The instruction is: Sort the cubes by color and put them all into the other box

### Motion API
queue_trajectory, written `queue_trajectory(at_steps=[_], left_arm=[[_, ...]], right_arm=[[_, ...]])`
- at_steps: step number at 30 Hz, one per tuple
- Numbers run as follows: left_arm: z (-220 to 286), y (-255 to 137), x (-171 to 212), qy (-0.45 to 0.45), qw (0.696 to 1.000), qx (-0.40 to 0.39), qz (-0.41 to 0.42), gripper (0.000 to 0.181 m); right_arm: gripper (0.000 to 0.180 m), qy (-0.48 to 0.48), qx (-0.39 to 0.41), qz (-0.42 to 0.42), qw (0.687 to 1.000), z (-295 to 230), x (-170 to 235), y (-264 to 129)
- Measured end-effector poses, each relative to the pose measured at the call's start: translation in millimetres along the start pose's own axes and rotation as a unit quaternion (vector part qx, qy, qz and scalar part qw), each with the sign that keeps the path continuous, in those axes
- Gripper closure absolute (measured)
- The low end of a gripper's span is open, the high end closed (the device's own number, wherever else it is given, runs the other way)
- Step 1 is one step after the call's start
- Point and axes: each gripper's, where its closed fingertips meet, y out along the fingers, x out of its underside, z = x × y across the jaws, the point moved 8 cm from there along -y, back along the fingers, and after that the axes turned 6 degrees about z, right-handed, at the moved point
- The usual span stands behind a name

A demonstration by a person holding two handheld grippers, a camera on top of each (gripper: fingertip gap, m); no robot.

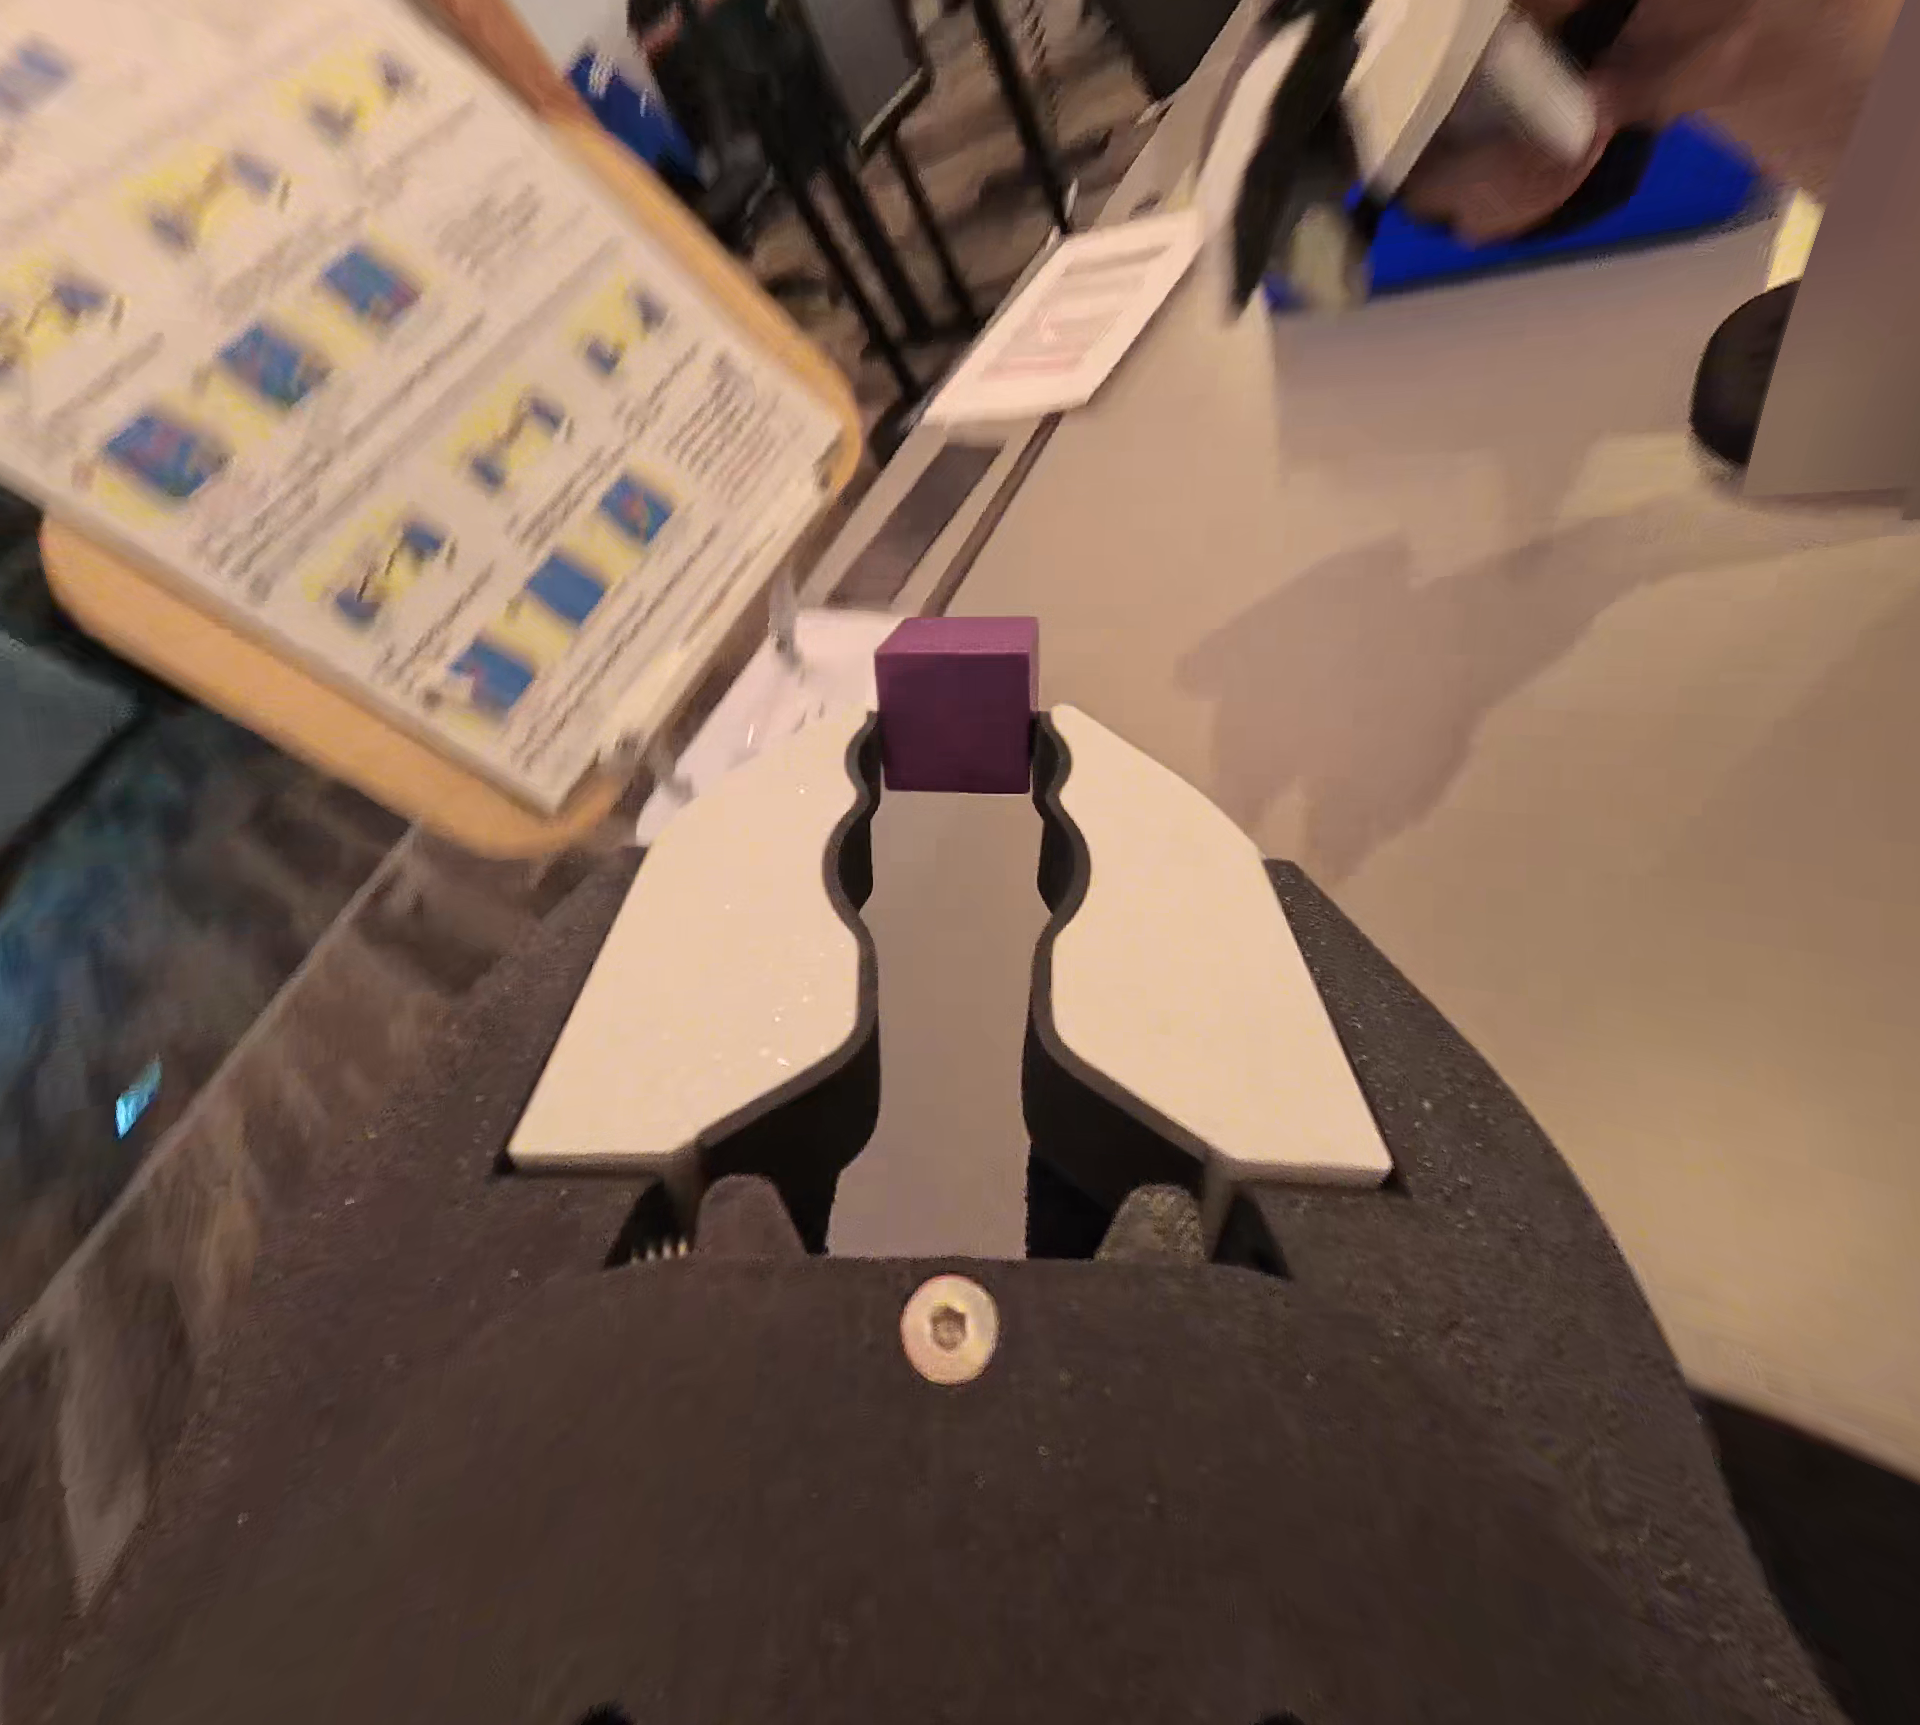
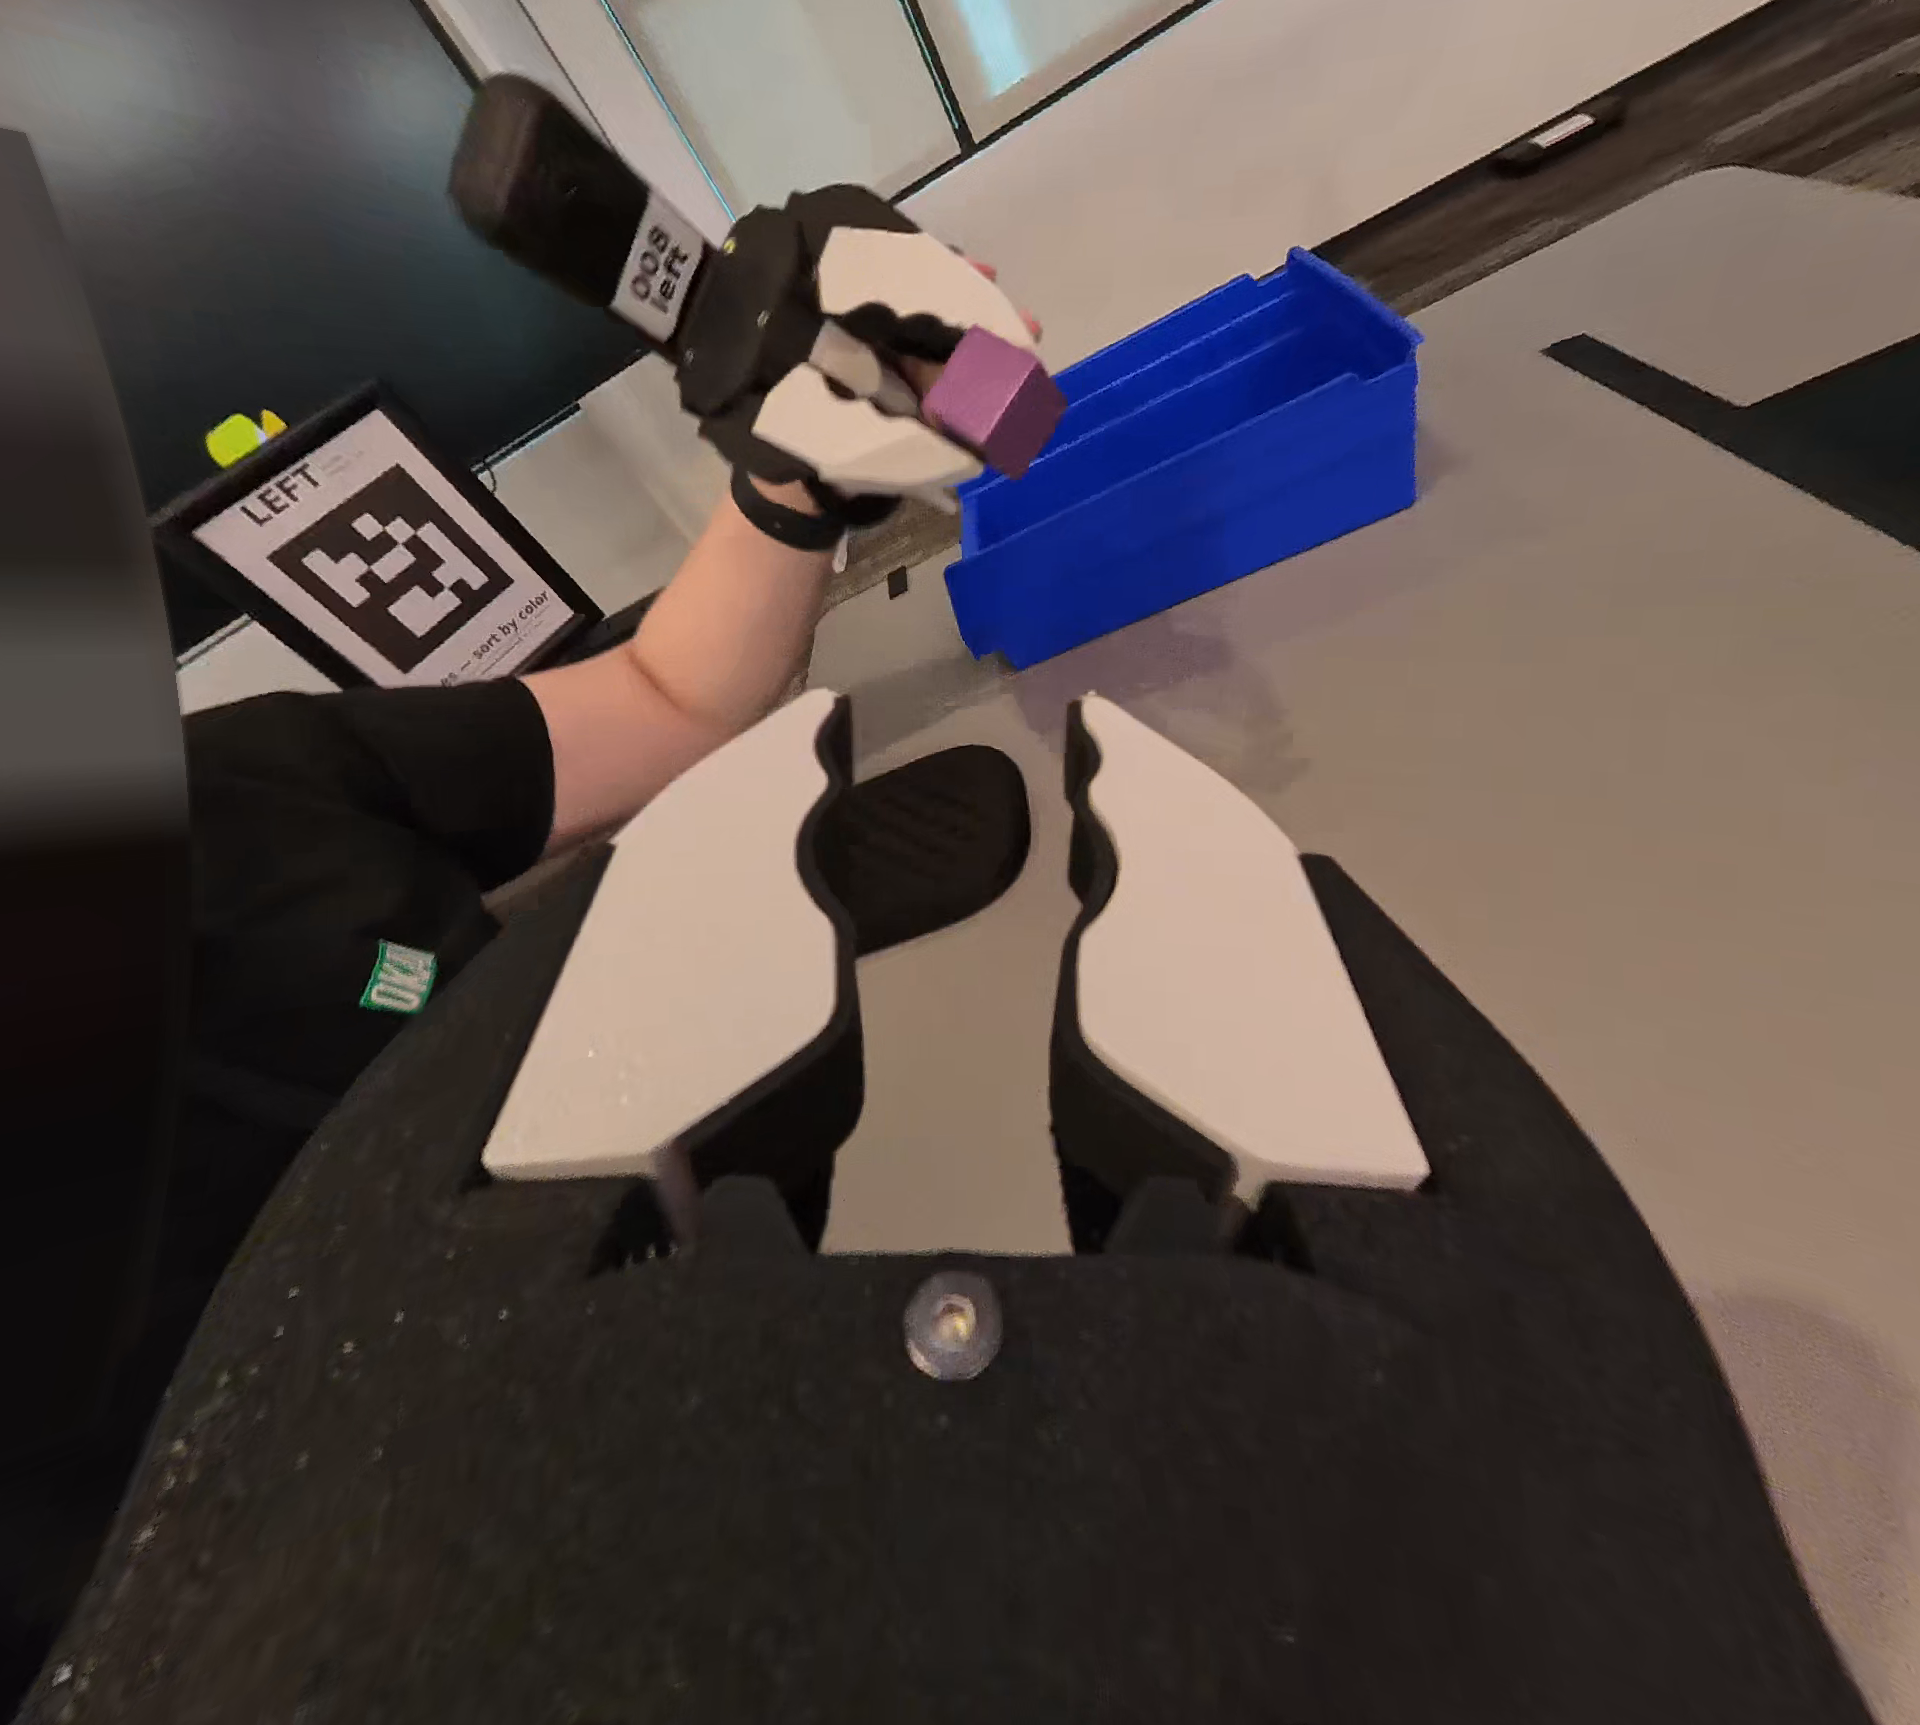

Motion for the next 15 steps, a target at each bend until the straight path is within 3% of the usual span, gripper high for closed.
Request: queue_trajectory(at_steps=[4, 9, 12, 15], left_arm=[[28.7, 40.6, -23.5, 0.026, 0.997, 0.036, 0.07, 0.153], [45.7, 63.9, -37.3, 0.034, 0.992, 0.064, 0.102, 0.153], [48.0, 72.1, -40.3, 0.038, 0.991, 0.067, 0.113, 0.153], [46.7, 75.9, -44.0, 0.025, 0.987, 0.072, 0.14, 0.154]], right_arm=[[0.131, 0.082, -0.062, 0.036, 0.994, -1.2, 4.7, 16.1], [0.138, 0.17, -0.126, 0.098, 0.972, 9.5, 2.6, 11.5], [0.137, 0.195, -0.163, 0.078, 0.964, 8.8, 6.4, 14.8], [0.148, 0.195, -0.181, 0.087, 0.96, 7.7, 5.9, 16.3]])
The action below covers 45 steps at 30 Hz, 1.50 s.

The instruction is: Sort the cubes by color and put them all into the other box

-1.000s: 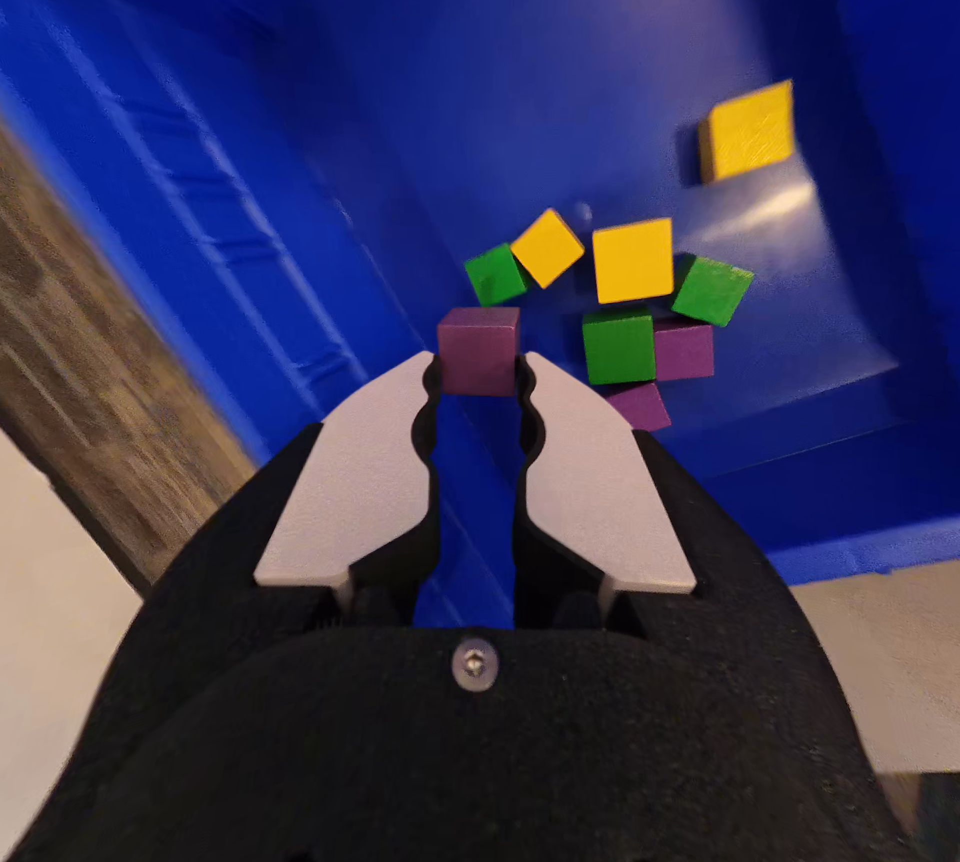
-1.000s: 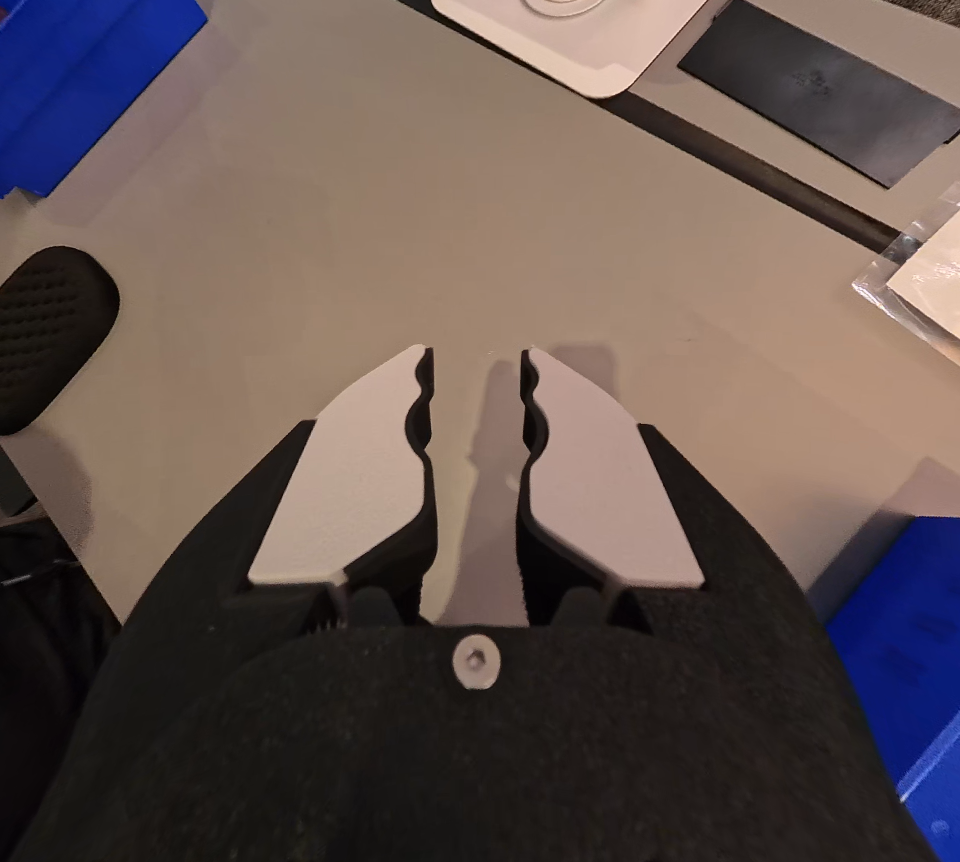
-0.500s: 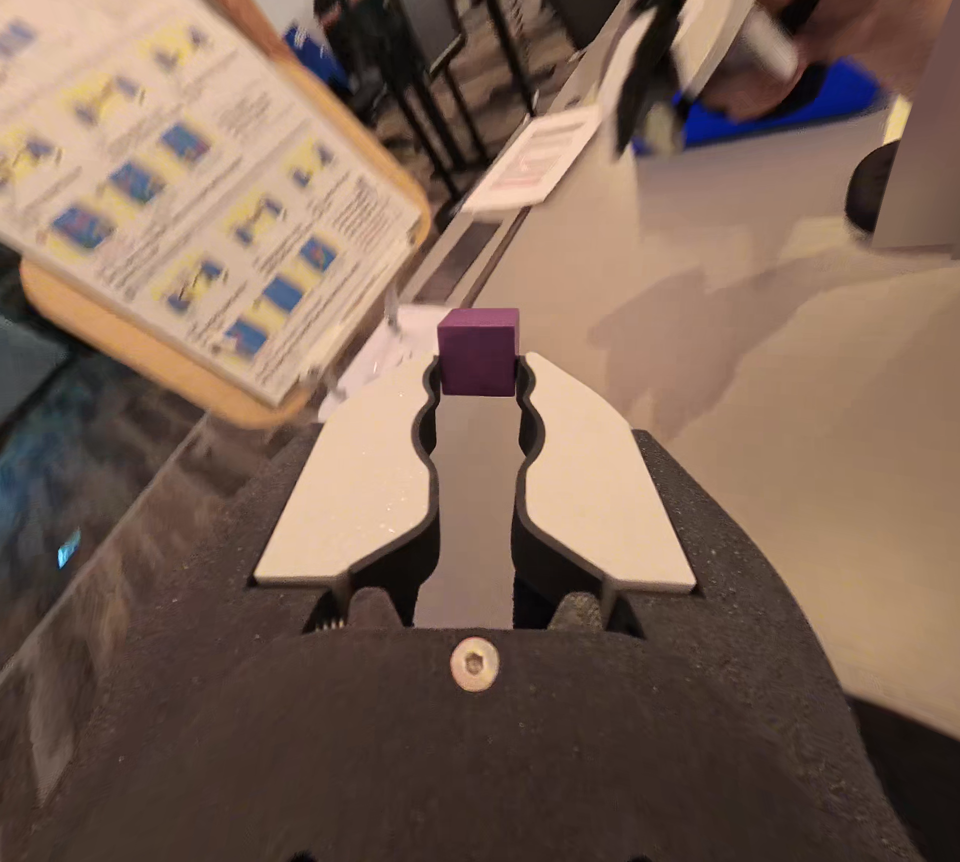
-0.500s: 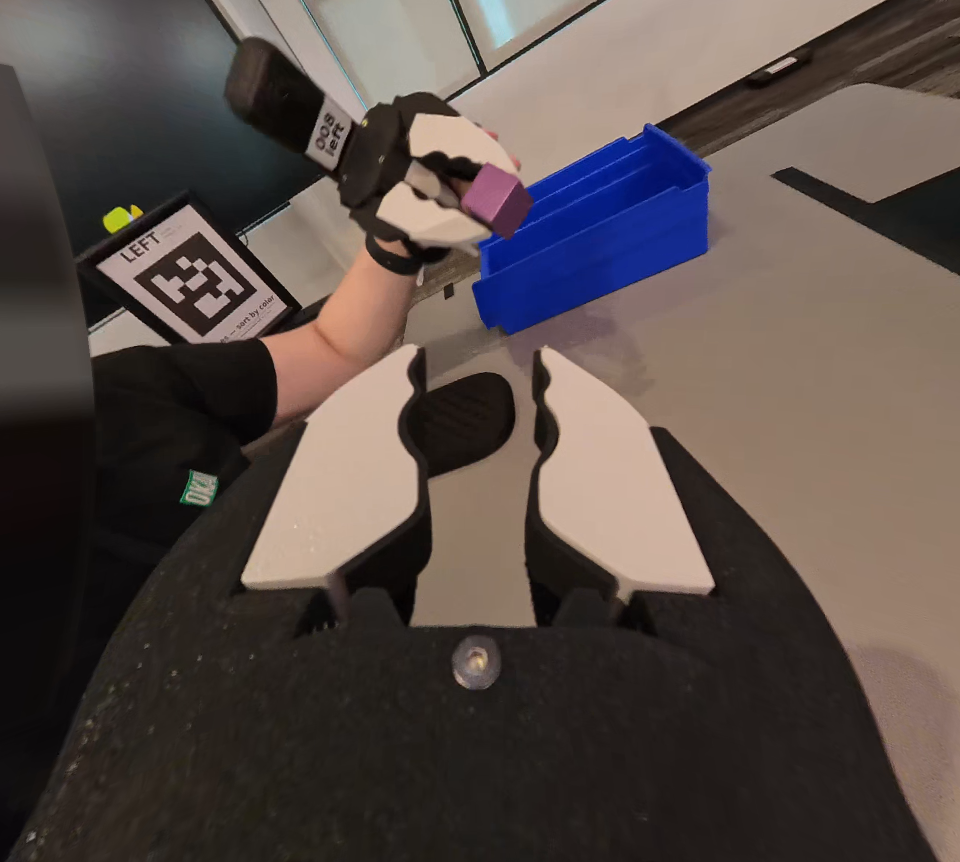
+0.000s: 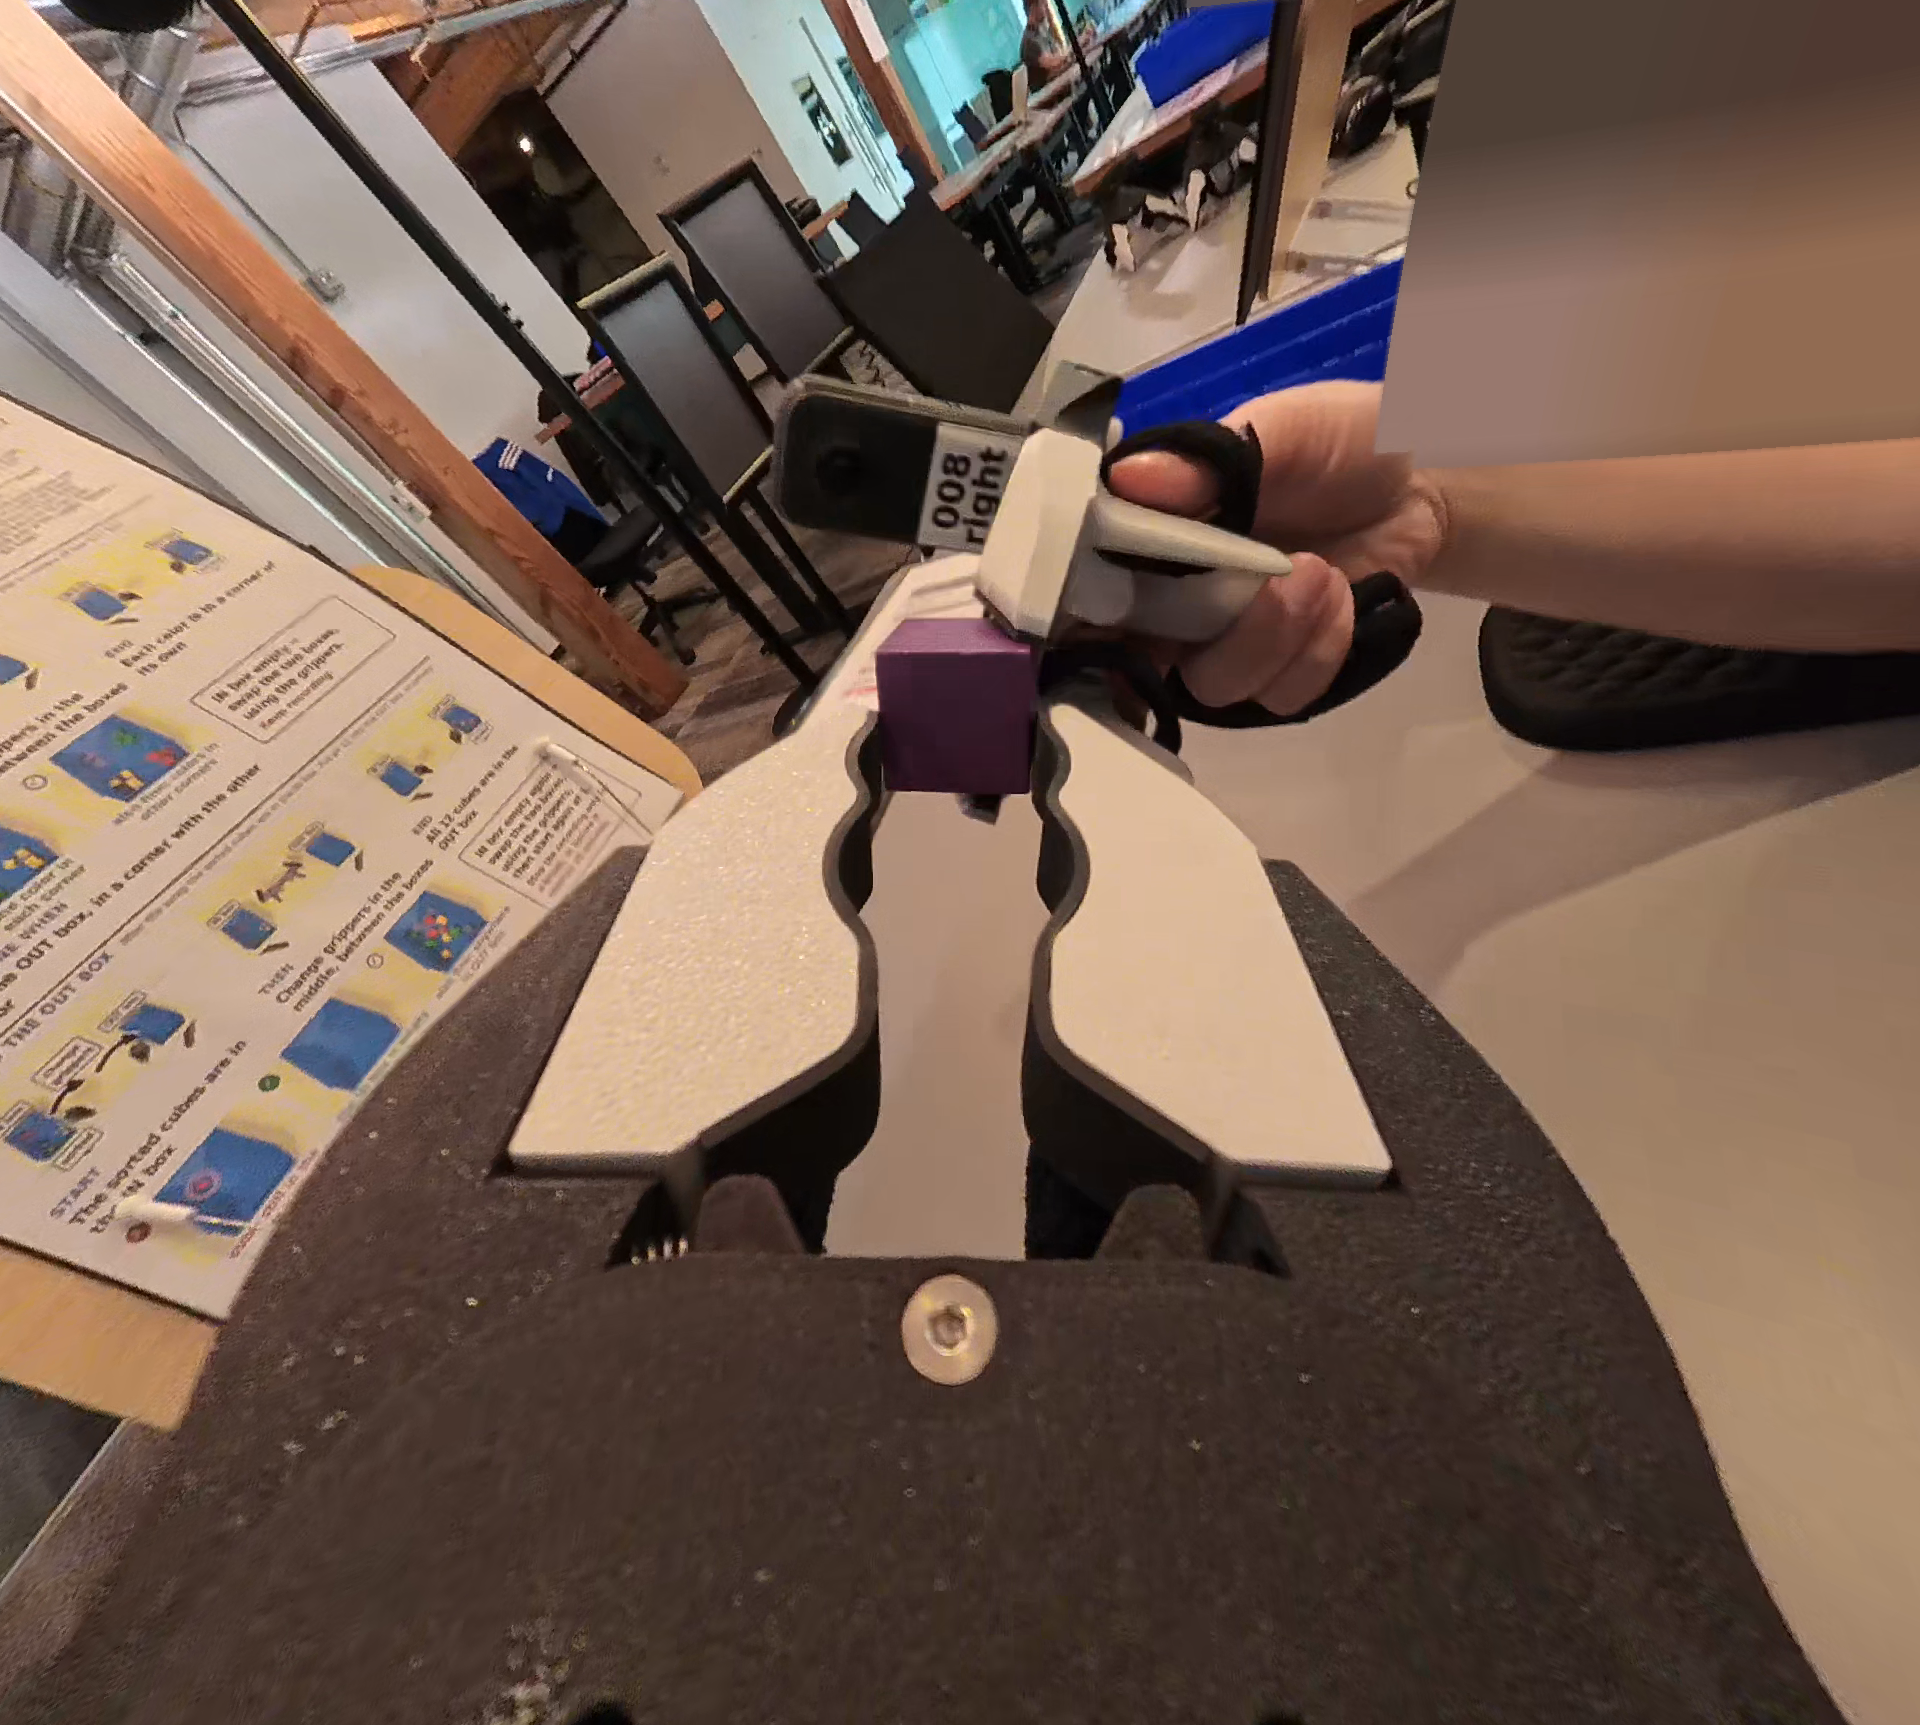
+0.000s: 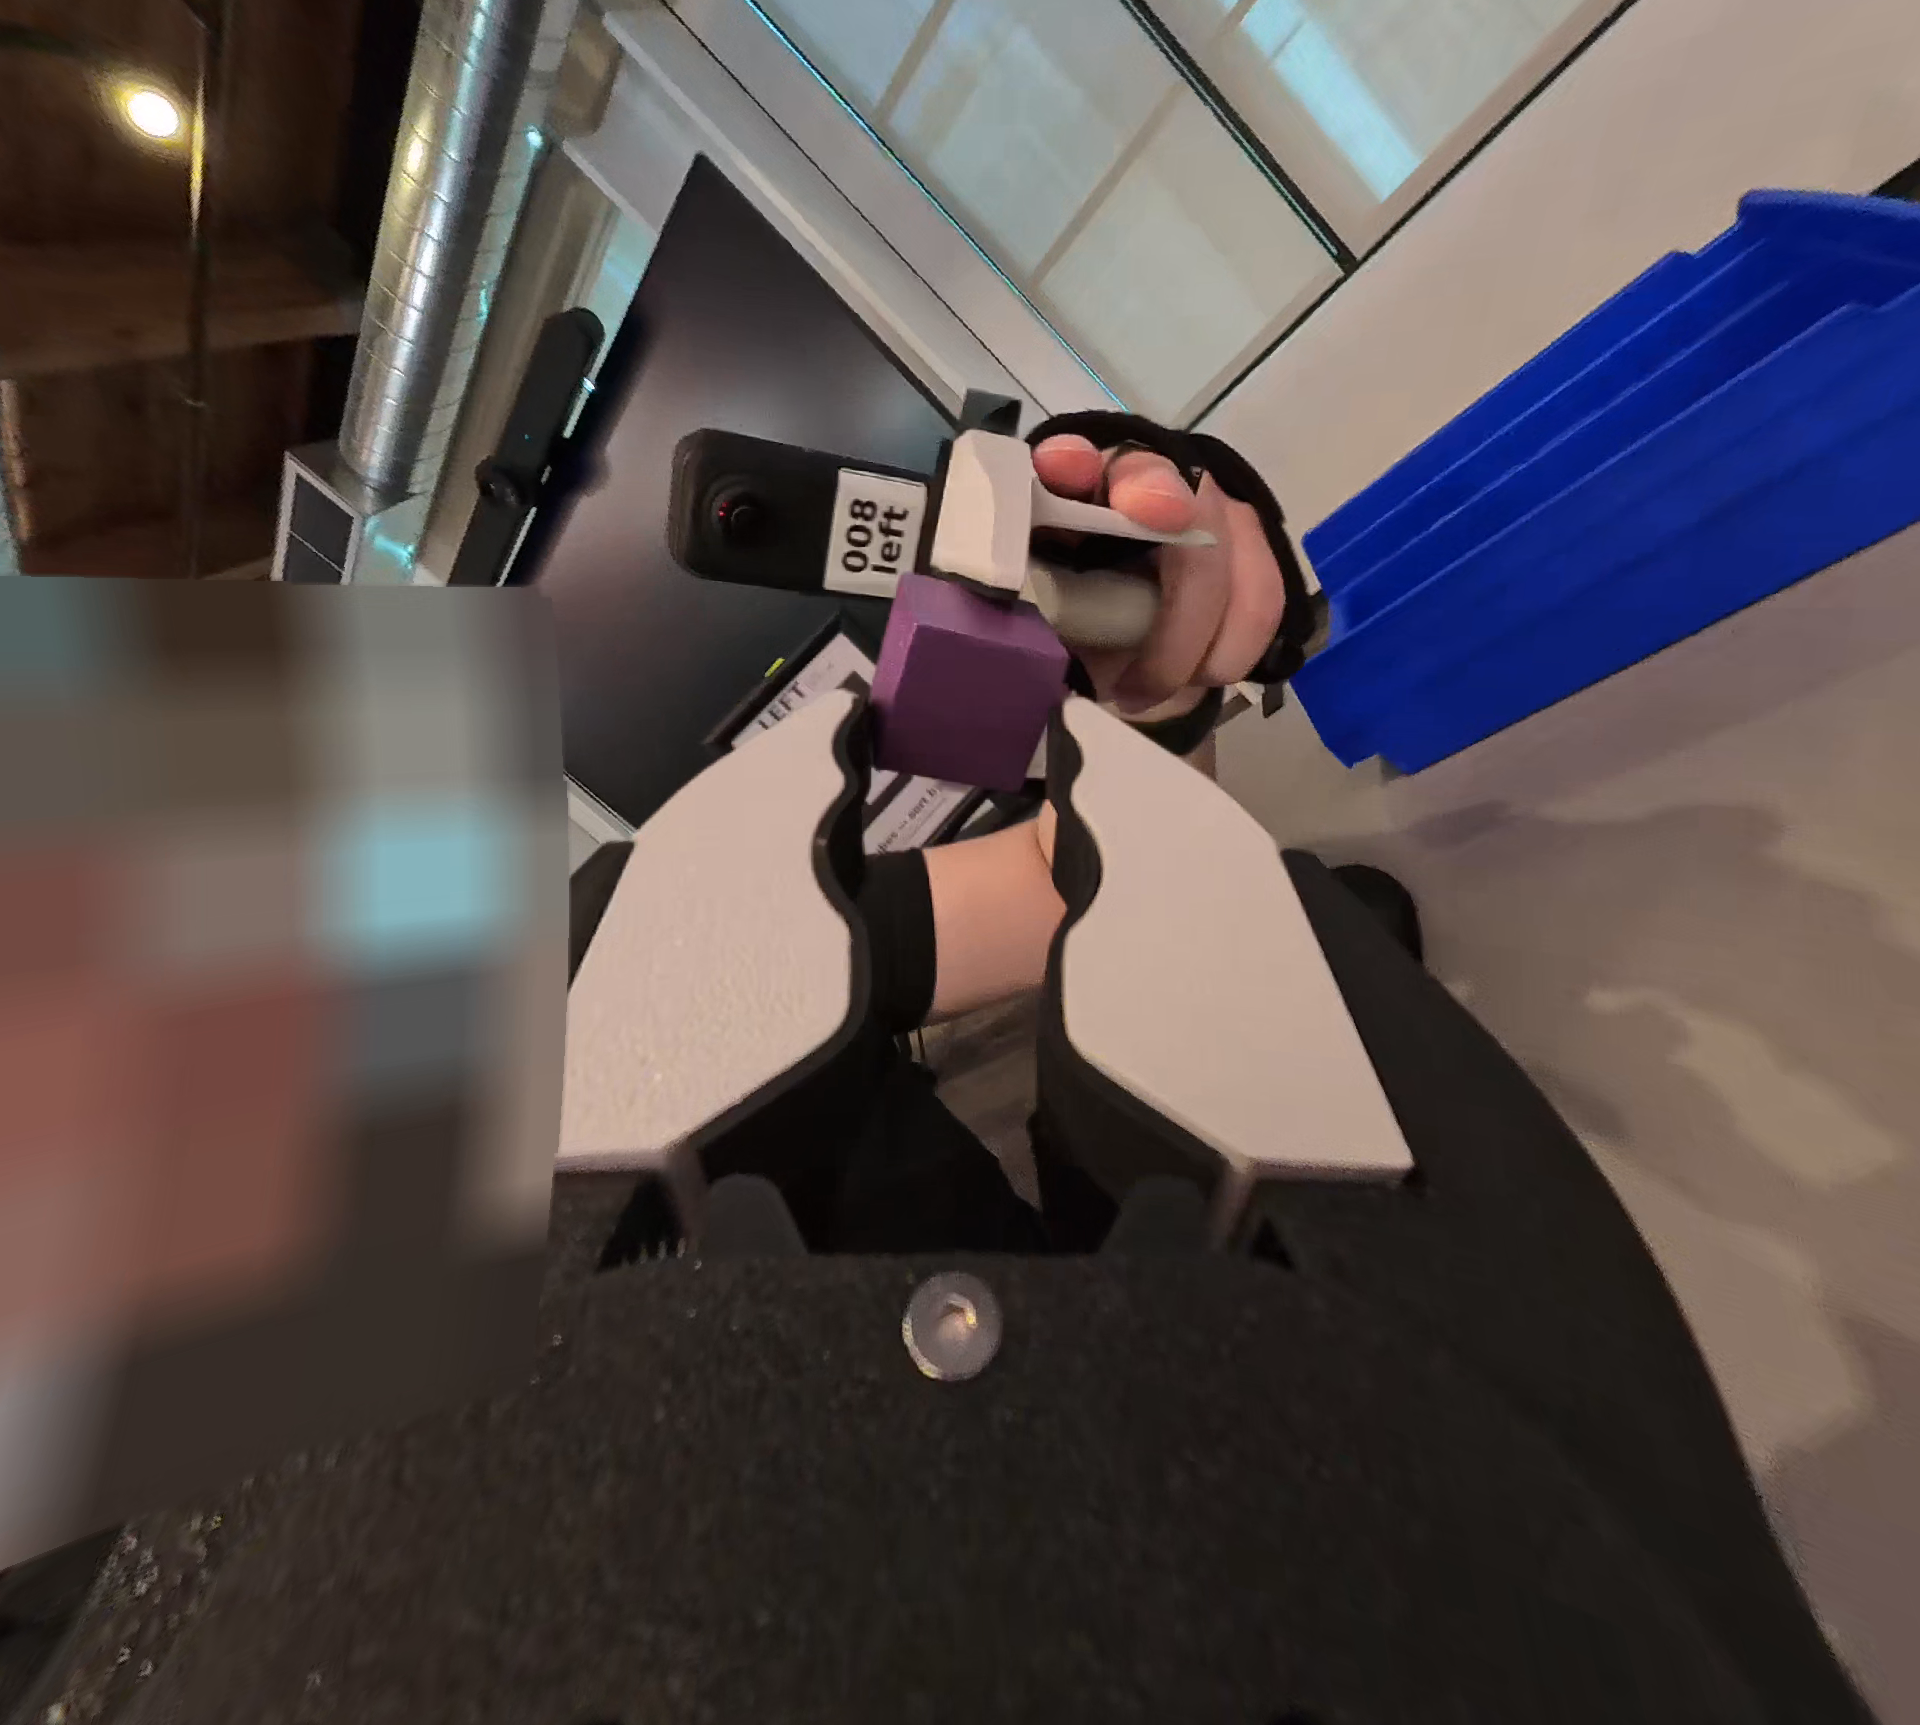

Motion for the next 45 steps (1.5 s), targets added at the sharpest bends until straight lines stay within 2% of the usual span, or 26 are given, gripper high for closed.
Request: queue_trajectory(at_steps=[6, 11, 16, 18, 22, 24, 25, 27, 29, 30, 33, 35, 37, 41, 45], left_arm=[[-2.2, 3.8, -1.6, -0.015, 0.998, 0.02, 0.05, 0.154], [-0.6, 9.8, 1.6, 0.012, 0.999, 0.011, 0.043, 0.154], [-0.5, 13.4, 9.8, -0.033, 0.999, -0.002, 0.032, 0.153], [-1.0, 11.8, 10.2, -0.055, 0.998, 0.004, 0.032, 0.143], [-4.6, 1.7, 14.3, -0.065, 0.998, -0.008, 0.026, 0.137], [-7.9, -2.9, 16.1, -0.067, 0.997, -0.018, 0.021, 0.138], [-10.1, -4.7, 16.3, -0.067, 0.997, -0.024, 0.019, 0.139], [-15.3, -7.2, 14.5, -0.068, 0.997, -0.038, 0.019, 0.142], [-18.4, -7.9, 11.0, -0.069, 0.996, -0.045, 0.023, 0.144], [-19.0, -7.4, 9.8, -0.068, 0.996, -0.047, 0.024, 0.145], [-17.4, -0.1, 11.1, -0.058, 0.997, -0.051, 0.015, 0.148], [-14.5, 8.2, 16.1, -0.059, 0.997, -0.055, 0.0, 0.148], [-11.3, 14.3, 22.0, -0.058, 0.996, -0.061, -0.018, 0.148], [-10.7, 14.1, 32.8, -0.057, 0.993, -0.09, -0.058, 0.148], [-11.9, 9.8, 42.4, -0.085, 0.987, -0.121, -0.071, 0.148]], right_arm=[[0.148, 0.042, -0.039, 0.021, 0.998, -2.7, -2.9, -4.0], [0.151, 0.055, -0.034, 0.028, 0.998, 1.2, -5.1, -9.2], [0.152, 0.027, 0.004, 0.027, 0.999, 7.1, -9.5, -18.6], [0.152, 0.014, 0.027, 0.03, 0.999, 7.5, -14.4, -28.1], [0.152, -0.083, 0.108, 0.035, 0.99, -28.9, -34.4, -67.2], [0.152, -0.173, 0.194, 0.035, 0.965, -67.8, -42.5, -101.4], [0.152, -0.211, 0.262, 0.036, 0.941, -85.6, -45.7, -123.9], [0.152, -0.254, 0.44, 0.051, 0.86, -112.7, -54.4, -182.5], [0.152, -0.228, 0.597, 0.065, 0.766, -129.6, -63.0, -253.0], [0.152, -0.195, 0.649, 0.06, 0.733, -132.6, -65.2, -288.1], [0.152, -0.09, 0.734, 0.032, 0.672, -113.6, -63.4, -378.6], [0.152, -0.028, 0.758, -0.018, 0.652, -83.4, -50.2, -417.7], [0.151, 0.013, 0.773, -0.075, 0.63, -54.7, -35.7, -440.8], [0.151, 0.043, 0.752, -0.087, 0.653, -12.3, -27.5, -451.8], [0.151, 0.055, 0.745, -0.103, 0.657, 19.4, -27.2, -453.2]])
